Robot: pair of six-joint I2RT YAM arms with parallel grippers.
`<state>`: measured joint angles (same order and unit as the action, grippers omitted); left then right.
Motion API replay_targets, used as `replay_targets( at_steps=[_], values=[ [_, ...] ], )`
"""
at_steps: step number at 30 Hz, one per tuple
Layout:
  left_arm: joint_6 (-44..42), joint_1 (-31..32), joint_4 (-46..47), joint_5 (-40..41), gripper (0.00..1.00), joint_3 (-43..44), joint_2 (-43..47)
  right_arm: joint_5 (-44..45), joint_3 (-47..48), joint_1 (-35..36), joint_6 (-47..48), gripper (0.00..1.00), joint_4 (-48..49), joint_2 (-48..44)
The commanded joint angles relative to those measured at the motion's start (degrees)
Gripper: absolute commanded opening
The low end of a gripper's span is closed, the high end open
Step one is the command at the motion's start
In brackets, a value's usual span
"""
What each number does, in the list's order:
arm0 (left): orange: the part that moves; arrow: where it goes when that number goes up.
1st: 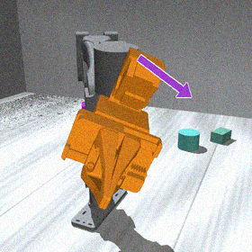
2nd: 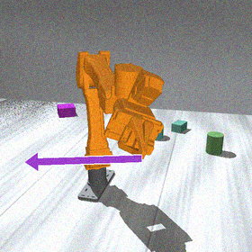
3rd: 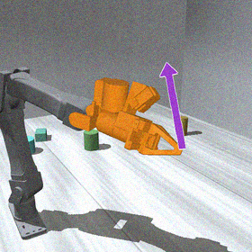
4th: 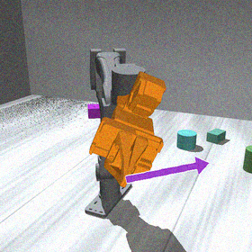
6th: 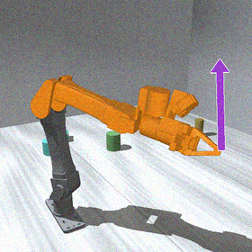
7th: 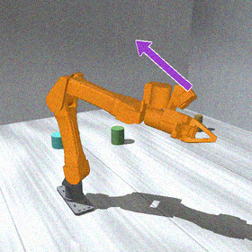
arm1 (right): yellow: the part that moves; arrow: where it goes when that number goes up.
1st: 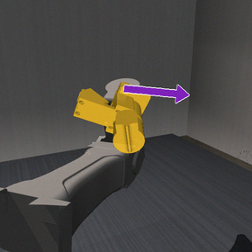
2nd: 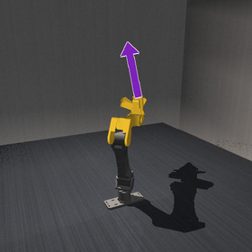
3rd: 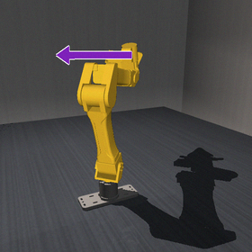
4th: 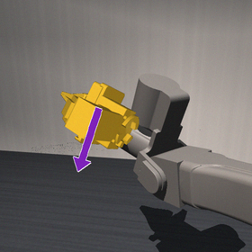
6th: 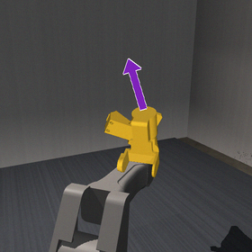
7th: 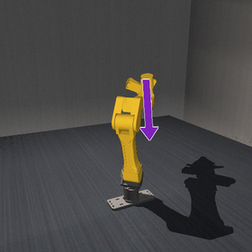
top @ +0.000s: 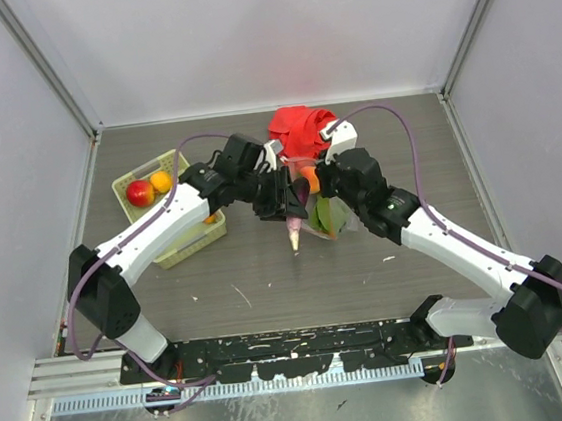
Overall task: Place the food in the zip-top bag and seal the zipper
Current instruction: Place the fake vegetable in the zipper food storage bag.
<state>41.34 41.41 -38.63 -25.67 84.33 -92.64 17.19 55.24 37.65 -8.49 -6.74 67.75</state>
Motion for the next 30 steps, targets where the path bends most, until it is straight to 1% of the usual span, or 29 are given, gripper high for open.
replay_targets(
  at_steps=[1, 8, 10, 16, 19, 26, 30],
  values=[
    [1.1, 0.3, 1.7, 1.7, 0.25, 3.3, -0.6, -2.9, -0.6, 0.6, 0.6, 0.0, 6.2, -2.4],
    [2.9, 0.2, 0.9, 8.8, 0.28, 4.8, -1.5, -4.2, -1.3, 1.0, 0.7, 0.0, 7.5, -2.8],
    [3.5, 0.2, 1.2, 8.9, 0.28, 5.2, -2.3, -6.5, -1.5, 1.1, 0.6, 0.0, 8.0, -3.2],
    [4.7, 0.3, 1.6, 8.9, 0.33, 5.9, -5.3, -7.3, -1.7, 1.4, 0.6, 0.0, 8.6, -3.3],
    [5.2, 0.3, 2.0, 9.0, 0.37, 6.0, -6.2, -7.6, -1.7, 1.6, 0.5, 0.0, 8.8, -3.0],
    [7.0, 0.7, 4.4, 9.8, 0.41, 4.9, -7.9, -7.8, -1.5, 1.9, 0.5, 0.01, 9.3, -2.3],
    [6.3, 1.5, 4.2, 8.9, 0.47, 6.1, -9.5, -7.6, -1.4, 1.9, 0.5, 0.0, 9.2, -2.3]
  ],
)
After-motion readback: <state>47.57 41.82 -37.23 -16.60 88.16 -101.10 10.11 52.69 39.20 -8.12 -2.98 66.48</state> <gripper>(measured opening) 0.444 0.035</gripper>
